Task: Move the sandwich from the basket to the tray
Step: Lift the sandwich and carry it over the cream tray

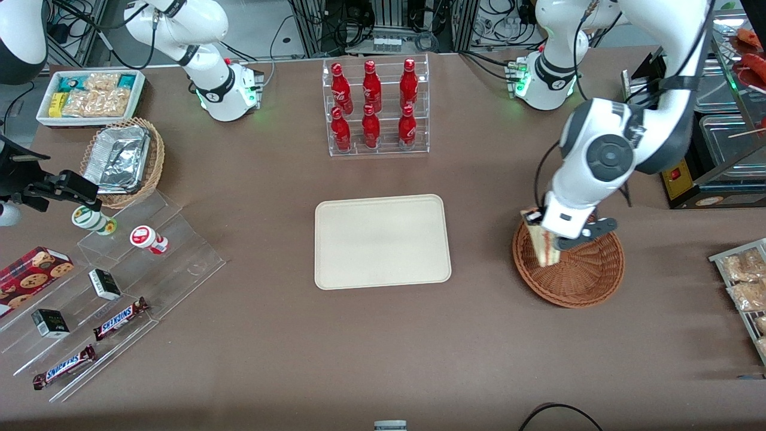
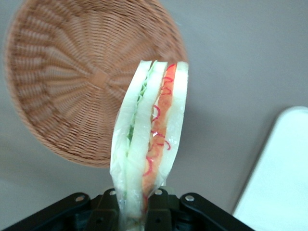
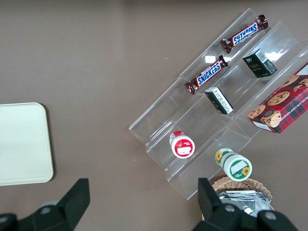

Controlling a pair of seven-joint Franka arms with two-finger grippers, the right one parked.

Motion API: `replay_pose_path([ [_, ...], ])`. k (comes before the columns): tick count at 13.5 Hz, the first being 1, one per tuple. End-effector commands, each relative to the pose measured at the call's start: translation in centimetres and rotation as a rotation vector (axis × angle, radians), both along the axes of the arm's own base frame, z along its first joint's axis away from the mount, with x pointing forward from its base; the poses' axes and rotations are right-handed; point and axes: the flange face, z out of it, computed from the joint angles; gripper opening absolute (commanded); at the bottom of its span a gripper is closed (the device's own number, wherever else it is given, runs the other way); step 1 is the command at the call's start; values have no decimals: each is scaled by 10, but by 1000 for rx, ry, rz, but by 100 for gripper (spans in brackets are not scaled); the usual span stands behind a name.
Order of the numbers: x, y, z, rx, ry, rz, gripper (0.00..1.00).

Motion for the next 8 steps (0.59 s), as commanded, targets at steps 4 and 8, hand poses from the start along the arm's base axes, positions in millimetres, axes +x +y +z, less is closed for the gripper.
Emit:
replay_pose_path([
  [4,-5,-104,-9,-73,31,-156,0],
  [8,-5,-197,-29,-125,46,-149,0],
])
